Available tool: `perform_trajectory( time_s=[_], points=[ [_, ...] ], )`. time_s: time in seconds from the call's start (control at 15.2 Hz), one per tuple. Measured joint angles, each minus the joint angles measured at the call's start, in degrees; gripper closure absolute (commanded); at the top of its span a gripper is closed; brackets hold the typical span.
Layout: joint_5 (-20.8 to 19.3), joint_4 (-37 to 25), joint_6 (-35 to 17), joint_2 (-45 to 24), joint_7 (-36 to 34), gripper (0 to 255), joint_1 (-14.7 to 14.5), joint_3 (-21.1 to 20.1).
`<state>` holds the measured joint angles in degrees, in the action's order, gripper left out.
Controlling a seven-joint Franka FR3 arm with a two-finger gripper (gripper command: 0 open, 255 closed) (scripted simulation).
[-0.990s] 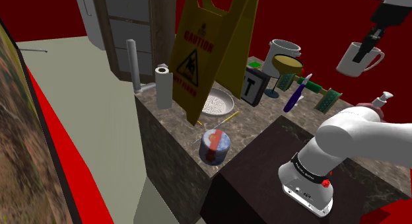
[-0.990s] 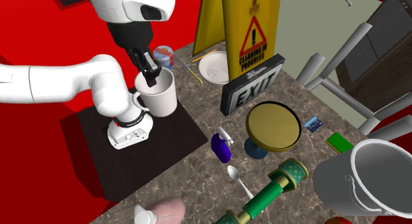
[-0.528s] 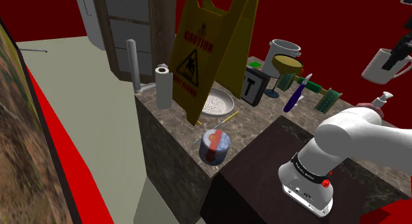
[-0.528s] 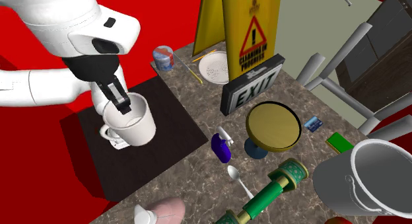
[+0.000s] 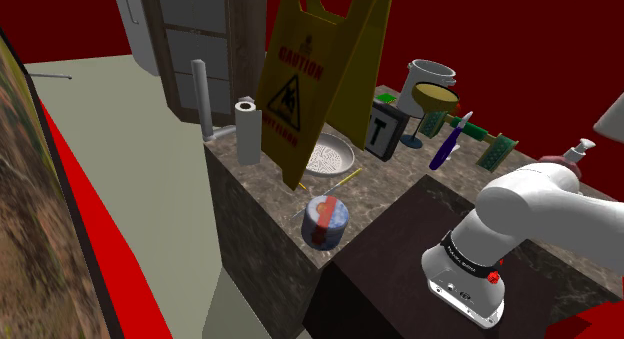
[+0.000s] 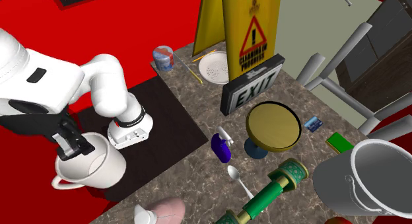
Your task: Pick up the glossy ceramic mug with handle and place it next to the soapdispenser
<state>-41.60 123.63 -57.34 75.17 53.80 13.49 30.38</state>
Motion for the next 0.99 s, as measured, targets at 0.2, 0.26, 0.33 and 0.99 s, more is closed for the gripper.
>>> perform_trajectory(
  time_s=[0.2,0.26,0.33,0.99],
  points=[
    [-3.97,-3.14,1.62,0.70,4.50,255,0.02,2.12],
    [-5.36,-4.06,2.29,1.26,6.21,255,0.23,2.74],
    [-6.87,-5.06,2.76,1.68,7.94,255,0.29,3.51],
    [-20.70,-18.53,4.51,0.72,24.73,255,-1.34,10.96]
  ],
)
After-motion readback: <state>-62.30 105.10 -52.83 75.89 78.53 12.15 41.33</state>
